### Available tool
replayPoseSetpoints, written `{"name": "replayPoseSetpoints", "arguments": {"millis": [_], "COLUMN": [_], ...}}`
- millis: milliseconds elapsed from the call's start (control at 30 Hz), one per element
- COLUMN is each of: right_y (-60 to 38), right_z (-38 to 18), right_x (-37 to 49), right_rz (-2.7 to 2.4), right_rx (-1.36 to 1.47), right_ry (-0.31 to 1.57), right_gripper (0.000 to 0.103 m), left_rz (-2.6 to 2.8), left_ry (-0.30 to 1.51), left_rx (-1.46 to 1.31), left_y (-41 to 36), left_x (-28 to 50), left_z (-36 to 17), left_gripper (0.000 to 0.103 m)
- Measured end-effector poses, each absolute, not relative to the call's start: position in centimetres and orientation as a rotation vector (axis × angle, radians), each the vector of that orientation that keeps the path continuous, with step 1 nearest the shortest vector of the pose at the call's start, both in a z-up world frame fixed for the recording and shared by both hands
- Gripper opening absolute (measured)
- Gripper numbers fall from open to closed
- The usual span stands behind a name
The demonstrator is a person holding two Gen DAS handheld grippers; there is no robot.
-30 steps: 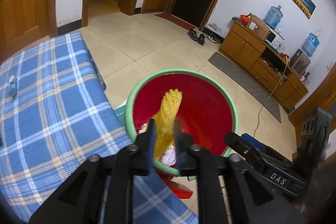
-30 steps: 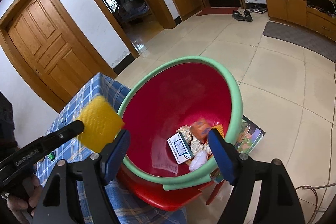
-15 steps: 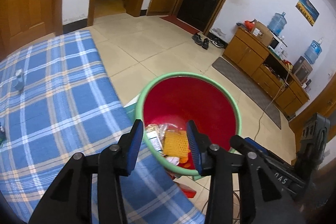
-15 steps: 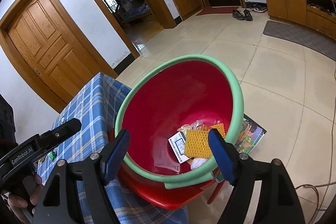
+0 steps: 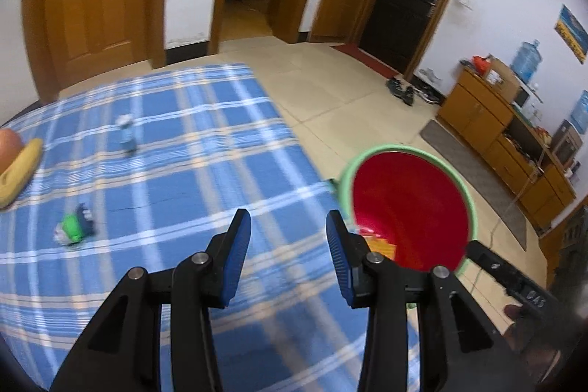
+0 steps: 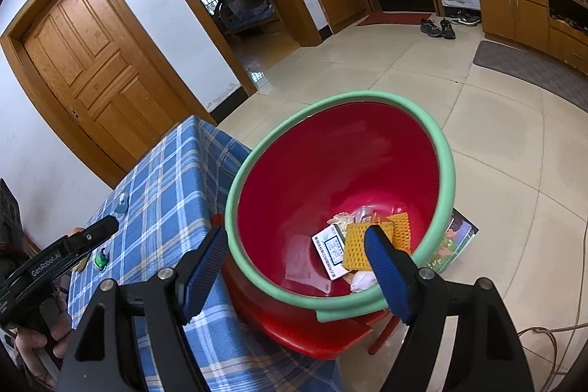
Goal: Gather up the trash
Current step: 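Move both tools back to the table and grasp the green toy figure with the left tool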
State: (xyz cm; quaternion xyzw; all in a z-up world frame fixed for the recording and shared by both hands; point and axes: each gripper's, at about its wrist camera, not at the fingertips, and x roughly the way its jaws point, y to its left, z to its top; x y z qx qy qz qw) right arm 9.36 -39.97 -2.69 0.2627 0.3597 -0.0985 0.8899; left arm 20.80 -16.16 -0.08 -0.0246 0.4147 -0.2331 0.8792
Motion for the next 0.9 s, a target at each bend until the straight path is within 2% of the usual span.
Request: {"name": "replayPoseSetpoints", "arguments": {"millis": [567, 667, 900], "right_y": [-35.0, -34.0, -31.8], "right_z": [-1.7, -1.4, -1.1], "right_x": [11.5, 12.0, 13.6], "right_rz": [-0.119, -0.104, -0.067], "right_rx": [0.477, 0.458, 0.424], "right_ry": [0.786, 0.794, 0.825], "right_gripper": [0.079, 0.079, 0.079], "left_rz": [-0.227, -0.190, -0.170], "left_ry": [0.877, 0.893, 0.937], "left_rx": [-0.010, 0.003, -0.005], "left_y": [-5.3, -4.0, -2.5], "left_x": [23.9, 24.8, 26.6], "left_z": [-2.4, -3.2, -5.5], "left_gripper": [0.042, 0.046, 0.046]}}
